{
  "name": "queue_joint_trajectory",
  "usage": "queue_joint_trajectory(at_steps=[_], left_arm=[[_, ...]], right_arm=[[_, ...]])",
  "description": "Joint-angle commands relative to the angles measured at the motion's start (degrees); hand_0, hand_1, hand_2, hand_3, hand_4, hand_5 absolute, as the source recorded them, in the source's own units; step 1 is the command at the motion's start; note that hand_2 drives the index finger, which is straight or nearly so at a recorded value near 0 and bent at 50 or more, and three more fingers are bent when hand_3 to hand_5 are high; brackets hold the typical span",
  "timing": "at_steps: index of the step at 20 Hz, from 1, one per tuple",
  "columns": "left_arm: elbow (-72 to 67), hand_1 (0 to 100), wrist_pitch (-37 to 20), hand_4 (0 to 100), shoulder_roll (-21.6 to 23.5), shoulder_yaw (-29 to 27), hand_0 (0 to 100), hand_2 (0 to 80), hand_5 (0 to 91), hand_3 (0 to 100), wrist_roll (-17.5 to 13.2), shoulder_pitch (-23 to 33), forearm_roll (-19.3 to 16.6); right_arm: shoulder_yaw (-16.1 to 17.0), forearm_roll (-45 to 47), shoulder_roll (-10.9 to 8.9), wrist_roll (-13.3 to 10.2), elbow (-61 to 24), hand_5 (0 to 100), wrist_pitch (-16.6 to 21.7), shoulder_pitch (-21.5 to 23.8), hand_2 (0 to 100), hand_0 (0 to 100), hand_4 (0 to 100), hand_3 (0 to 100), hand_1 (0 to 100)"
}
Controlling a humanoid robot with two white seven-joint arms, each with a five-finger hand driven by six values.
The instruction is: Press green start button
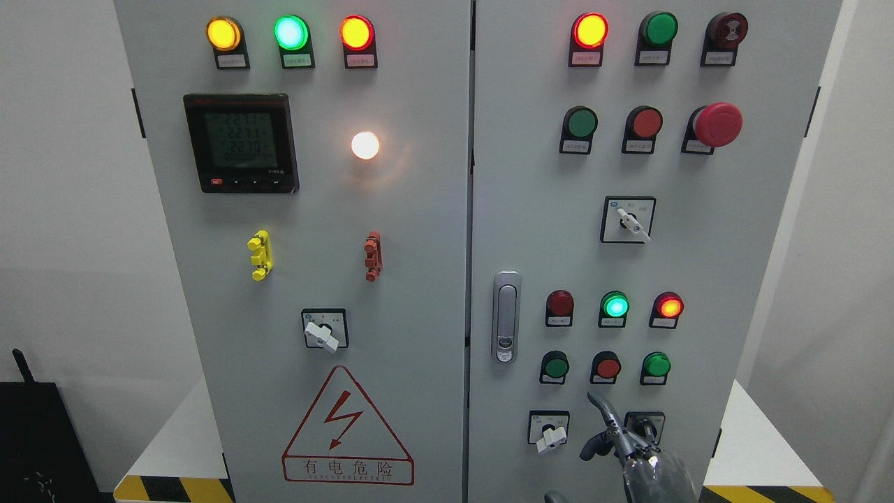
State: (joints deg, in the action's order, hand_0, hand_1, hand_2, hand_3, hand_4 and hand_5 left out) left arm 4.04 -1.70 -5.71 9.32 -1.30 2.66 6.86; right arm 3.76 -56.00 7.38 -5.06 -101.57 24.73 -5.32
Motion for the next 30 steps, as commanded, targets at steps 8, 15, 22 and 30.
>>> queue_joint_trajectory(at_steps=[8, 15, 22, 30], left_arm=[[0.00, 56, 0.03, 0, 0.00, 0.00, 12, 0.0, 0.0, 0, -0.02, -0.02, 0.00], [0.00, 56, 0.03, 0, 0.00, 0.00, 12, 0.0, 0.0, 0, -0.02, -0.02, 0.00], [0.00, 56, 0.03, 0, 0.00, 0.00, 12, 0.0, 0.0, 0, -0.02, -0.02, 0.00], [0.00, 56, 0.03, 0, 0.00, 0.00, 12, 0.0, 0.0, 0, -0.02, -0.02, 0.00]], right_arm=[[0.54, -5.08, 0.18, 0.05, 7.26, 84, -0.12, -5.05, 0, 12, 70, 70, 16], [-0.25, -5.35, 0.18, 0.05, 10.86, 85, -0.21, -7.25, 0, 13, 71, 70, 13], [-0.95, -5.88, 0.27, -0.04, 12.36, 85, -0.39, -8.22, 0, 12, 71, 70, 12], [-0.78, -5.97, 0.27, -0.22, 12.80, 84, -0.47, -9.18, 0, 10, 70, 70, 12]])
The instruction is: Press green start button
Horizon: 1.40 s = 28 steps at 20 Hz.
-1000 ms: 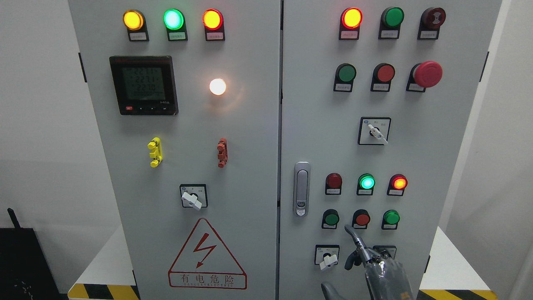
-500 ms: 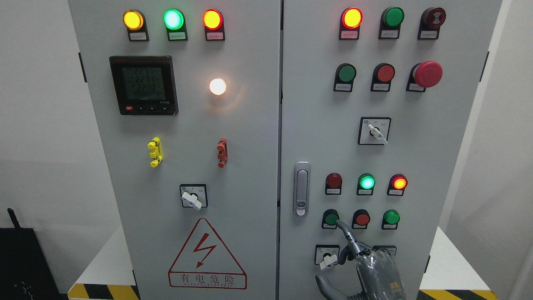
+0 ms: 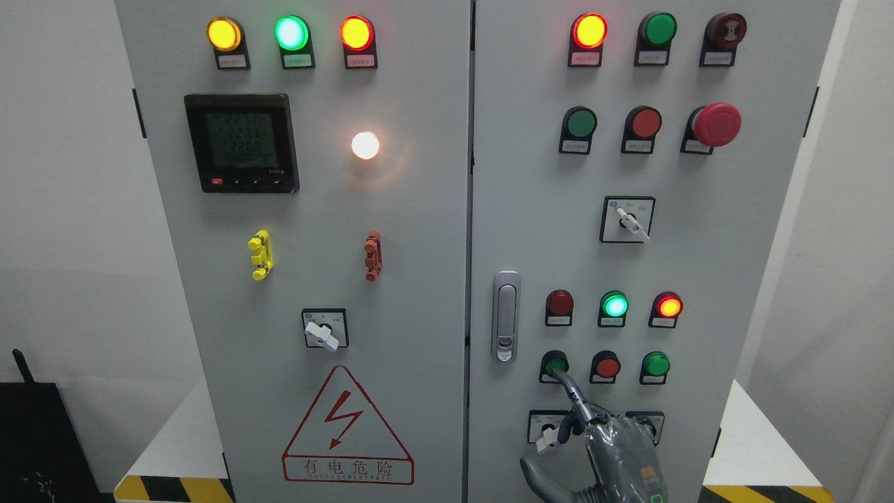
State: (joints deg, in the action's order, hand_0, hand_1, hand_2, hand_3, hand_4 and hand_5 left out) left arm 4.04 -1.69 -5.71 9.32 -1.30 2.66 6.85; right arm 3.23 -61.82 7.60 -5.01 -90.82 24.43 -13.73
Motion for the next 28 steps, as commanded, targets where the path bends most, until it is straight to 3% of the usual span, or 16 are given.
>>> queue_joint_trajectory(at_steps=[1, 15, 18, 23, 28], left_arm=[[0.01, 56, 0.02, 0, 0.00, 0.00, 12, 0.0, 0.0, 0, -0.01, -0.02, 0.00], [0.01, 56, 0.02, 0, 0.00, 0.00, 12, 0.0, 0.0, 0, -0.01, -0.02, 0.00], [0.01, 56, 0.02, 0, 0.00, 0.00, 12, 0.0, 0.0, 0, -0.01, -0.02, 0.00], [0.01, 56, 0.02, 0, 0.00, 0.00, 12, 0.0, 0.0, 0, -0.01, -0.02, 0.00], [0.01, 56, 0.02, 0, 0.00, 0.00, 12, 0.0, 0.0, 0, -0.01, -0.02, 0.00]], right_arm=[[-0.24, -0.14, 0.05, -0.26, 2.14, 84, -0.17, -0.86, 0, 10, 70, 70, 12], [-1.47, 4.77, 0.14, -0.18, -2.68, 82, 0.27, 1.95, 0, 10, 68, 69, 12], [-2.00, 7.58, 0.14, -0.09, -4.88, 72, 0.45, 3.88, 0, 9, 65, 67, 12], [-2.88, 11.97, 0.14, 0.17, -7.35, 67, 0.45, 6.61, 0, 8, 62, 64, 11], [-3.67, 17.08, 0.05, 0.00, -8.23, 50, 0.36, 8.37, 0, 5, 51, 53, 11]])
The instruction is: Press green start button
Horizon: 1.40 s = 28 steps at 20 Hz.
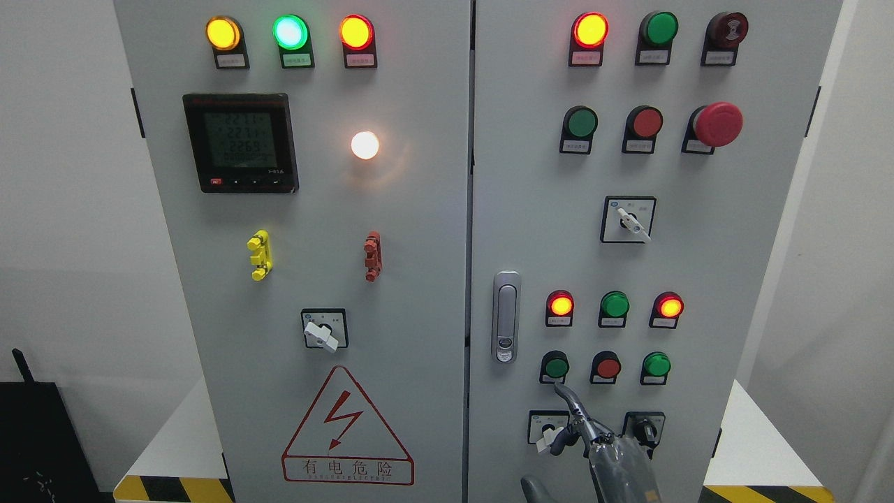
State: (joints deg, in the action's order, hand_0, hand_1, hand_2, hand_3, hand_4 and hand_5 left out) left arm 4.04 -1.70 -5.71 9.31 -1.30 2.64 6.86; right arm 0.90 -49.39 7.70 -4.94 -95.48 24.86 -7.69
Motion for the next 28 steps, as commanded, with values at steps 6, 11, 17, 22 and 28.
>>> queue_joint_trajectory(at_steps=[6, 11, 17, 22, 28], left_arm=[[0.00, 56, 0.03, 0, 0.00, 0.00, 12, 0.0, 0.0, 0, -0.01, 0.00, 0.00], [0.00, 56, 0.03, 0, 0.00, 0.00, 12, 0.0, 0.0, 0, -0.01, 0.08, 0.00], [-0.08, 56, 0.03, 0, 0.00, 0.00, 12, 0.0, 0.0, 0, -0.01, 0.08, 0.00], [0.00, 56, 0.03, 0, 0.00, 0.00, 12, 0.0, 0.0, 0, -0.01, 0.08, 0.00], [0.00, 56, 0.03, 0, 0.00, 0.00, 12, 0.0, 0.0, 0, -0.01, 0.00, 0.00]], right_arm=[[-4.32, 14.83, -0.05, 0.72, -6.64, 13, -2.44, 6.10, 0, 3, 22, 24, 10], [-7.48, 27.66, -0.05, 4.50, -11.47, 0, -7.63, 9.70, 0, 0, 0, 3, 9], [-8.72, 34.27, -0.05, 6.00, -13.77, 0, -8.69, 11.55, 0, 0, 0, 0, 7], [-9.60, 37.35, -0.05, 6.17, -14.38, 0, -10.36, 11.55, 0, 0, 0, 0, 6], [-9.51, 38.31, -0.14, 6.17, -14.65, 0, -10.45, 11.55, 0, 0, 0, 0, 6]])
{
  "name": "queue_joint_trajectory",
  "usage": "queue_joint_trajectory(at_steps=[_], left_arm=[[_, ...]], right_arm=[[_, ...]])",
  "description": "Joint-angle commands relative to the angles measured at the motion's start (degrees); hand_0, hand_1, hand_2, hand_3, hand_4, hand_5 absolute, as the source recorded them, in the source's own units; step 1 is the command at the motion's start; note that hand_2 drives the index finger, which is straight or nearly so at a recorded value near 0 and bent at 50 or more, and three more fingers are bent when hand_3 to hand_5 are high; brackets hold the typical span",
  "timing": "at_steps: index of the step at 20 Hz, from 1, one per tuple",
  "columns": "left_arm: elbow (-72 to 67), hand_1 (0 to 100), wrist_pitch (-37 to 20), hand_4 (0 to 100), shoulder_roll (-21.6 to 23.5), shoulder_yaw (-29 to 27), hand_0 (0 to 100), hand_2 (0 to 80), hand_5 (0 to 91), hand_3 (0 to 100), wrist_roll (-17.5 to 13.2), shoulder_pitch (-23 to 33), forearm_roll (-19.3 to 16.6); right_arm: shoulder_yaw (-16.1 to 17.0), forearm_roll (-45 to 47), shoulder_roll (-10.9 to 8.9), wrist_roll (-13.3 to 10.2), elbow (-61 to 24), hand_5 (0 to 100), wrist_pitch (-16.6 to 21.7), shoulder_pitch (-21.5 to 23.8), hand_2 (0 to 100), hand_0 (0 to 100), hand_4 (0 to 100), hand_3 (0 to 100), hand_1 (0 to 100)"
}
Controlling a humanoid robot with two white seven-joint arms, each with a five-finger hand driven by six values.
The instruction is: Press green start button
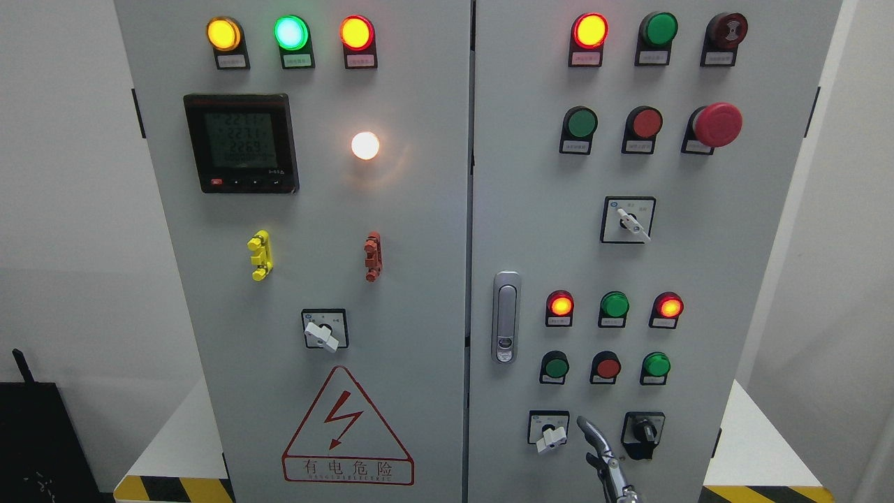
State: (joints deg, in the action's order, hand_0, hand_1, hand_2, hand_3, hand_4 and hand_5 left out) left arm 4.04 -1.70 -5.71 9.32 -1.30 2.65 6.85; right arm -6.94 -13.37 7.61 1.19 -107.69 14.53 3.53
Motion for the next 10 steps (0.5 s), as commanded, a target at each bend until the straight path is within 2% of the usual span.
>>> queue_joint_trajectory(at_steps=[1, 10], left_arm=[[0.01, 56, 0.03, 0, 0.00, 0.00, 12, 0.0, 0.0, 0, -0.01, -0.02, 0.00], [0.01, 56, 0.03, 0, 0.00, 0.00, 12, 0.0, 0.0, 0, -0.01, -0.02, 0.00]], right_arm=[[-1.67, 2.73, 0.04, 0.04, -2.43, 0, -0.21, 0.33, 0, 0, 0, 0, 6], [-1.49, 2.91, -0.05, -0.05, -2.26, 0, -0.21, 0.42, 0, 0, 0, 0, 5]])
